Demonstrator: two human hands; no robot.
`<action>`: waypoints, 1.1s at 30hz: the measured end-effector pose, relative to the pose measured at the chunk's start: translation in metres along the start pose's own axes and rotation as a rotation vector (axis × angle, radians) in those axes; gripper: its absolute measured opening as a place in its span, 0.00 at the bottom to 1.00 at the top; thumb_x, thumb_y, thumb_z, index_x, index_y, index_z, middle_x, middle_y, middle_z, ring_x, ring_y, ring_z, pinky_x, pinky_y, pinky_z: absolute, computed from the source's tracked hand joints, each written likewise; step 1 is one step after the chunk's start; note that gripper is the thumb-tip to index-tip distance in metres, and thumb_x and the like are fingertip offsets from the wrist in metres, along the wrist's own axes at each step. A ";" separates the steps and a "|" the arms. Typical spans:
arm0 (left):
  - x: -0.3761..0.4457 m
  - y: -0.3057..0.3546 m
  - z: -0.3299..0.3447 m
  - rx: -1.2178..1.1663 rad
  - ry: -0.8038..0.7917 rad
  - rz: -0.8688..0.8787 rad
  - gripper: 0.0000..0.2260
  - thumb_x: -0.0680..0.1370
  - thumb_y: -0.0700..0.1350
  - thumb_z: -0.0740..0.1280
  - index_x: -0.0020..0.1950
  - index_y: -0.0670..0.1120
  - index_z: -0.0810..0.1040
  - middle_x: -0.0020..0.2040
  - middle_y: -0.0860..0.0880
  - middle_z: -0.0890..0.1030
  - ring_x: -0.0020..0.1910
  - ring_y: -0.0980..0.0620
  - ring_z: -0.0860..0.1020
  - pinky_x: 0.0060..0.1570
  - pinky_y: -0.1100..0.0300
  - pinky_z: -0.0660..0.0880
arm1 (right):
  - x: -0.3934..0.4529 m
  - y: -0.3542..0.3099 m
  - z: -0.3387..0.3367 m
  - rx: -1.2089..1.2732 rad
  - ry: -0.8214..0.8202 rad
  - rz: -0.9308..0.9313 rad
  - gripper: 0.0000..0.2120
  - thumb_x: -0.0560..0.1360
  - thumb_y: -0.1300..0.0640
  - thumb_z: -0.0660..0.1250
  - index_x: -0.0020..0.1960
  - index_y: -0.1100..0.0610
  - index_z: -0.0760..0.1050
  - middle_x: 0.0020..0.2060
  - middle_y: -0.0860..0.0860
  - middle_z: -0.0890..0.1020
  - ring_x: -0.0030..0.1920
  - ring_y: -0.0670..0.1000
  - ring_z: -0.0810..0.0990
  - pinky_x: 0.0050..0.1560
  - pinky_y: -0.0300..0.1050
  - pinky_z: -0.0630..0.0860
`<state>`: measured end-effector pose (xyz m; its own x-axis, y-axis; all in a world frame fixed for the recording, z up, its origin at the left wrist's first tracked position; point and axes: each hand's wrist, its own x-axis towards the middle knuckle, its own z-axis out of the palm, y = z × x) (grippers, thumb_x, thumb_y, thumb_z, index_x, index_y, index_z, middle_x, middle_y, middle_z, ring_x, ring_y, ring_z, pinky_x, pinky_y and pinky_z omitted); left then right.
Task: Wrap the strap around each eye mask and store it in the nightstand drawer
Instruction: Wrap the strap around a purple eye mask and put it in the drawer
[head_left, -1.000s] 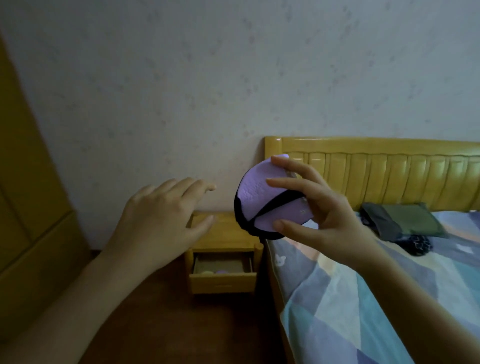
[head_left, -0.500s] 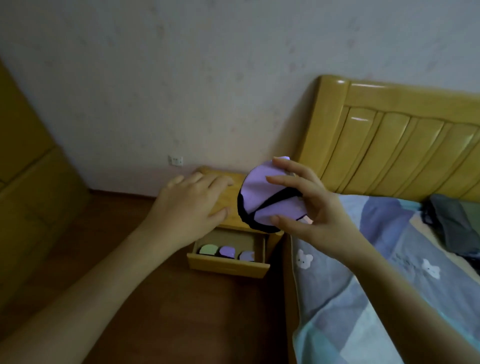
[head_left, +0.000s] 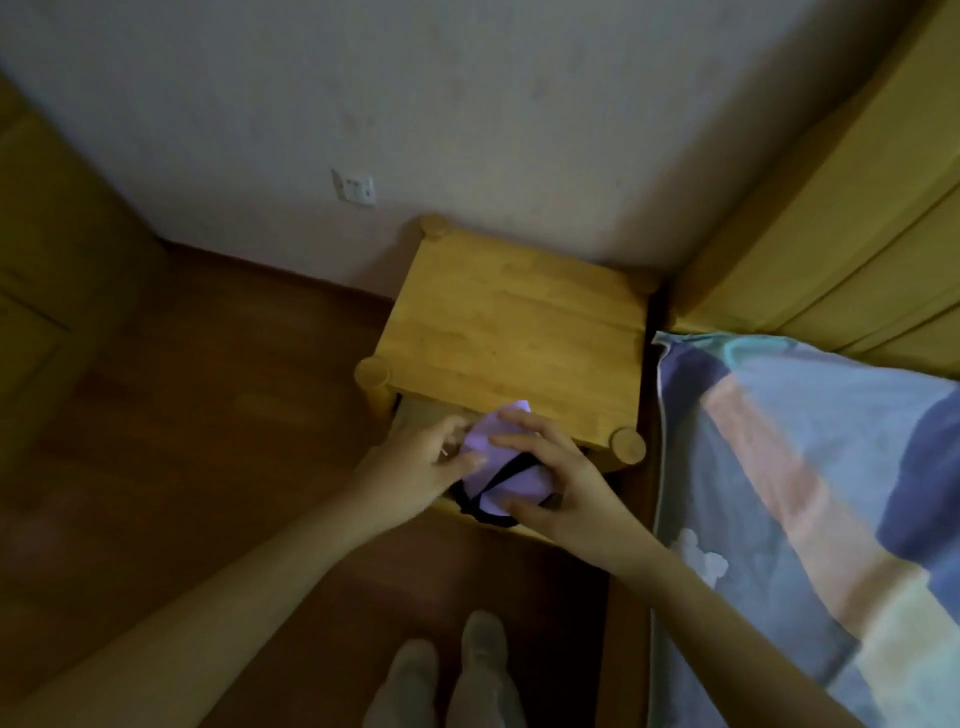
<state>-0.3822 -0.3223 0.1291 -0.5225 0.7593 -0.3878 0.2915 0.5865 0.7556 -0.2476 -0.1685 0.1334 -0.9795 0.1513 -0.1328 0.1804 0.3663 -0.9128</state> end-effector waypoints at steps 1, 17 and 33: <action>0.018 -0.019 0.012 -0.024 -0.018 -0.016 0.13 0.78 0.55 0.64 0.61 0.53 0.73 0.51 0.56 0.80 0.50 0.55 0.78 0.52 0.49 0.75 | 0.010 0.025 0.008 0.006 -0.001 0.033 0.26 0.70 0.66 0.73 0.65 0.53 0.73 0.71 0.46 0.65 0.72 0.40 0.62 0.68 0.32 0.63; 0.197 -0.205 0.127 -0.361 -0.224 -0.439 0.19 0.77 0.43 0.68 0.68 0.44 0.69 0.58 0.46 0.76 0.57 0.47 0.77 0.50 0.56 0.75 | 0.095 0.263 0.092 -0.036 0.221 0.501 0.22 0.72 0.67 0.69 0.65 0.58 0.71 0.60 0.46 0.70 0.64 0.49 0.70 0.56 0.26 0.68; 0.279 -0.232 0.186 -0.135 -0.279 -0.206 0.19 0.81 0.43 0.61 0.72 0.47 0.67 0.71 0.45 0.68 0.63 0.47 0.73 0.57 0.56 0.72 | 0.126 0.358 0.081 -0.360 0.212 0.612 0.29 0.76 0.51 0.67 0.73 0.53 0.60 0.71 0.55 0.64 0.57 0.60 0.77 0.46 0.46 0.73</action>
<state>-0.4462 -0.1941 -0.2529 -0.3152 0.6876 -0.6541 0.0848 0.7069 0.7023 -0.3135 -0.0924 -0.2416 -0.6630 0.5854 -0.4665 0.7422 0.4330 -0.5115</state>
